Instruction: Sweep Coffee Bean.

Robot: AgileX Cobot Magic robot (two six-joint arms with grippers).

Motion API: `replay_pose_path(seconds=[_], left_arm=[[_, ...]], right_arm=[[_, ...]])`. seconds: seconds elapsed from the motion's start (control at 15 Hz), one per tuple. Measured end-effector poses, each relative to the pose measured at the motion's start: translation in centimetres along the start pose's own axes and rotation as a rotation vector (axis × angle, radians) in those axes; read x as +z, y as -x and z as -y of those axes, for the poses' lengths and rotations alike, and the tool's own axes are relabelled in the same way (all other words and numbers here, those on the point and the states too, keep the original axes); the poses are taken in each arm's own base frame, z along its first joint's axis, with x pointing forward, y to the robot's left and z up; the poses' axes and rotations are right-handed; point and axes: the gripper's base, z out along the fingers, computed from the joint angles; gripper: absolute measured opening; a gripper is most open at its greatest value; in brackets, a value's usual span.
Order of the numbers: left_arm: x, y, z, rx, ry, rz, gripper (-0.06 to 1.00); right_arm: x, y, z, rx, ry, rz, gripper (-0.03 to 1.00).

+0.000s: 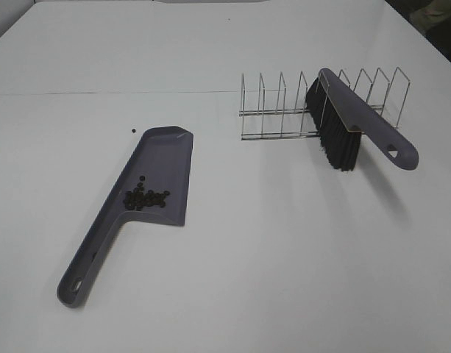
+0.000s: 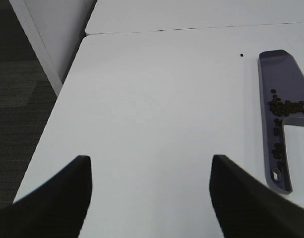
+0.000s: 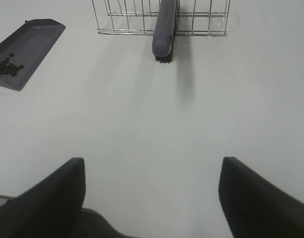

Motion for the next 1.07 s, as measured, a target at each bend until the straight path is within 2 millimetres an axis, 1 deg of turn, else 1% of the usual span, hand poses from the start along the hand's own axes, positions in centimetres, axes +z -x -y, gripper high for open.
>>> replay_pose_path(seconds=[0.2, 1.07], left_arm=[[-0.01, 0.02, 0.32, -0.037, 0.005, 0.000, 0.60], [-0.01, 0.03, 0.44, -0.048, -0.003, 0.001, 0.60]], right_arm=[[0.00, 0.01, 0.00, 0.000, 0.000, 0.001, 0.65], [0.00, 0.01, 0.07, -0.004, -0.008, 0.001, 0.65]])
